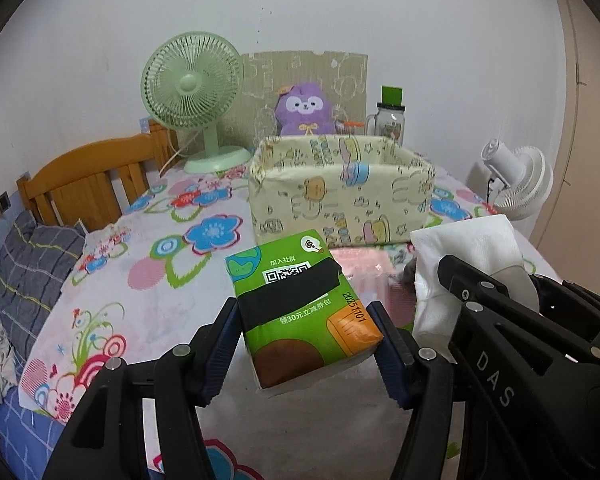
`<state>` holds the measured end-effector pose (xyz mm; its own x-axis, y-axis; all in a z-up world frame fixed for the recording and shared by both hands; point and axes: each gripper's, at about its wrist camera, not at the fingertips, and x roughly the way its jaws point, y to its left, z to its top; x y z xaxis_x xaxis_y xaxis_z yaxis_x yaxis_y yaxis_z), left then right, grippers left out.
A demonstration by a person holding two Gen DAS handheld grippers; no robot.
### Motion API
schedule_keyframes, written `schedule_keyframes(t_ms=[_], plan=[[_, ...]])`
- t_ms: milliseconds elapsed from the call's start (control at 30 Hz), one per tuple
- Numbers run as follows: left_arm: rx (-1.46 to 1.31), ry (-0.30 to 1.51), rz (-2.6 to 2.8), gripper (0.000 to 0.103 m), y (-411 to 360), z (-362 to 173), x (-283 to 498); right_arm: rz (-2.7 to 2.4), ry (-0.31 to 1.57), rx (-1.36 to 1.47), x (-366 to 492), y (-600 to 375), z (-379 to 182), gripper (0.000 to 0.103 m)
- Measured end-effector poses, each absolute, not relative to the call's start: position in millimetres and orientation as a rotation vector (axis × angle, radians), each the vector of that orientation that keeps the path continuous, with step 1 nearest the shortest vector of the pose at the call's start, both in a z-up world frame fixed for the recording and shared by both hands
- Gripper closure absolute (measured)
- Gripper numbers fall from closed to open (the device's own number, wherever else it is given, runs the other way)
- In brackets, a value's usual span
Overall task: Organize soft objects
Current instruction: 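Carry the tissue pack and white towel over the fabric box with both grippers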
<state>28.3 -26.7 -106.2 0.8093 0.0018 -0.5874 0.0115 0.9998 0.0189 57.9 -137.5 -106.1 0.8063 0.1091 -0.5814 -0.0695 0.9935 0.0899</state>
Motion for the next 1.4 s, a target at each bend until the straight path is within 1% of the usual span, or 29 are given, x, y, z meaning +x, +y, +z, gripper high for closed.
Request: schedule_keyframes(t_ms=[900,1400], plan=[[0.041,0.538,-0.049,0.039,-42.4,-23.0,37.0,0.09,0.535,0.053,57.2,-152.8,-18.3,0.074],[0.034,0.519,-0.065,0.039,-47.2,-0.9,63.6,0.087,0.514,0.046,84.8,-153.8,8.7,0.074]])
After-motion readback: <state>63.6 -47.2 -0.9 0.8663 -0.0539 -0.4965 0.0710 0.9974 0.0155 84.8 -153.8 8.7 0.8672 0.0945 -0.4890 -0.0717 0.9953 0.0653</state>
